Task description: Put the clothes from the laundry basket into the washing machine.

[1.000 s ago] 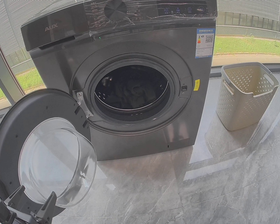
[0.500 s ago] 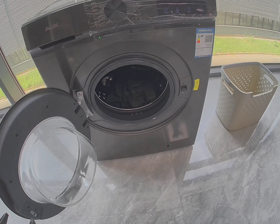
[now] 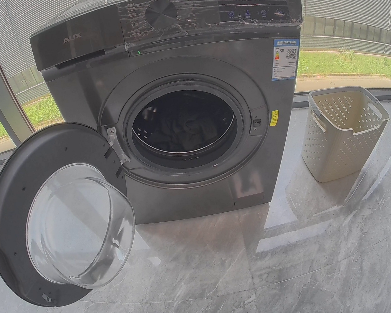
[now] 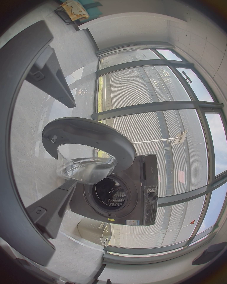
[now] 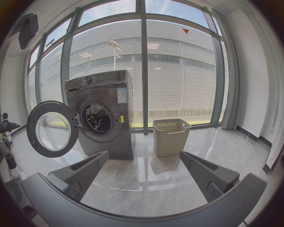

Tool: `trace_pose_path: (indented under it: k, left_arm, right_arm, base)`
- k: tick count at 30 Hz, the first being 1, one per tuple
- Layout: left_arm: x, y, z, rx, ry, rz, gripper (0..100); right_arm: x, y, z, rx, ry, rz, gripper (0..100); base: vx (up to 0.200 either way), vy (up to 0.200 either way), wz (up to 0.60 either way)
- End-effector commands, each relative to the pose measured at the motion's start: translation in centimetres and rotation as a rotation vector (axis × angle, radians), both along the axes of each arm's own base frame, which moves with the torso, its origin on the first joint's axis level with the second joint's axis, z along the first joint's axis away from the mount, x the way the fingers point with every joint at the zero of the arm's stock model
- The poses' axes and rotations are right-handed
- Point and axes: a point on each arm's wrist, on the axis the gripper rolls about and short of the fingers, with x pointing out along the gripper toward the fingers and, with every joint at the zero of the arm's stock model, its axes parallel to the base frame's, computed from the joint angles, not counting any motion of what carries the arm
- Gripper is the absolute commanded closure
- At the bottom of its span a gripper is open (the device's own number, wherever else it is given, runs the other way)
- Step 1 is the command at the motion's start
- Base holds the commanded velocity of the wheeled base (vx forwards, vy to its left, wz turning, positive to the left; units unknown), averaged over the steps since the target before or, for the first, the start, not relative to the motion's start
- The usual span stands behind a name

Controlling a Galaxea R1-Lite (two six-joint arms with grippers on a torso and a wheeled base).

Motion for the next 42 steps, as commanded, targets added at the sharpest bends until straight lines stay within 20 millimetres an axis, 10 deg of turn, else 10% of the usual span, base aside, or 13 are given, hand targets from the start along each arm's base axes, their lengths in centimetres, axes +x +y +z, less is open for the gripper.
trace_pose_path:
  k: [1, 21, 42]
  left_arm:
    - [-0.42, -0.04, -0.62, -0.014, -0.041, 0.012, 0]
    - [-0.33, -0.41, -1.34, -0.064, 0.02, -0.152, 0]
    - [-0.34, -0.41, -1.32, -0.064, 0.02, -0.154, 0]
  right_arm:
    - [-0.11, 0.1, -0.79, 0.017, 0.009, 0.018, 0]
    - [-0.11, 0.14, -0.85, -0.011, 0.016, 0.039, 0]
    - [-0.11, 0.14, -0.85, -0.013, 0.016, 0.039, 0]
  base:
    - [0.0, 0.0, 0.0]
    - [0.0, 0.0, 0.0]
    - [0.0, 0.2, 0.0]
